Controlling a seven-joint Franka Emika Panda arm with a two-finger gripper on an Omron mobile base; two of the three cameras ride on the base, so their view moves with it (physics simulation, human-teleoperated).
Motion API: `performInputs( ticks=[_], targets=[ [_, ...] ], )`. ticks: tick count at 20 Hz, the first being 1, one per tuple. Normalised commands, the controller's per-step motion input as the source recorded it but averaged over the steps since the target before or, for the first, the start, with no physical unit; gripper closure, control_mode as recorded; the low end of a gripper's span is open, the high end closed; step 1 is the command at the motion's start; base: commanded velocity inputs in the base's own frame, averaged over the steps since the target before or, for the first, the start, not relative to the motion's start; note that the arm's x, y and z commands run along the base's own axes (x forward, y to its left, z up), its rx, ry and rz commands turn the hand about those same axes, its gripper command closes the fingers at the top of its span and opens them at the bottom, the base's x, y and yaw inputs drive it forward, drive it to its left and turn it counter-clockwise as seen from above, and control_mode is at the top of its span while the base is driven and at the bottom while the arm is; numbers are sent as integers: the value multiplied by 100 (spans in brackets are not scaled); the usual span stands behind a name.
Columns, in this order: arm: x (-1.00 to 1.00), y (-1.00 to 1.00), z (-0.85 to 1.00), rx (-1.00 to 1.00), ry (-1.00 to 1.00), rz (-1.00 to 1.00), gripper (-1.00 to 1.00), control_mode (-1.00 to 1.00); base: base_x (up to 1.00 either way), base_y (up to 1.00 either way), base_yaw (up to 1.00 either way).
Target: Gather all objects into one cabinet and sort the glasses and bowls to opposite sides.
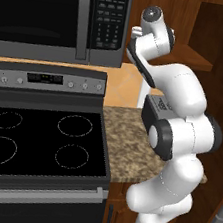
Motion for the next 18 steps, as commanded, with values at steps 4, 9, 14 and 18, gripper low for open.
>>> performInputs(
  ticks=[4, 9, 14, 18],
  targets=[
    [13, 0, -2, 0, 0, -4, 100, -100, 0, 0, 0],
    [13, 0, -16, 0, 0, -4, 100, -100, 0, 0, 0],
    [7, -4, -4, 1, -1, -1, 100, -100, 0, 0, 0],
    [-57, -9, 0, 4, -7, 0, 100, -100, 0, 0, 0]
  ],
)
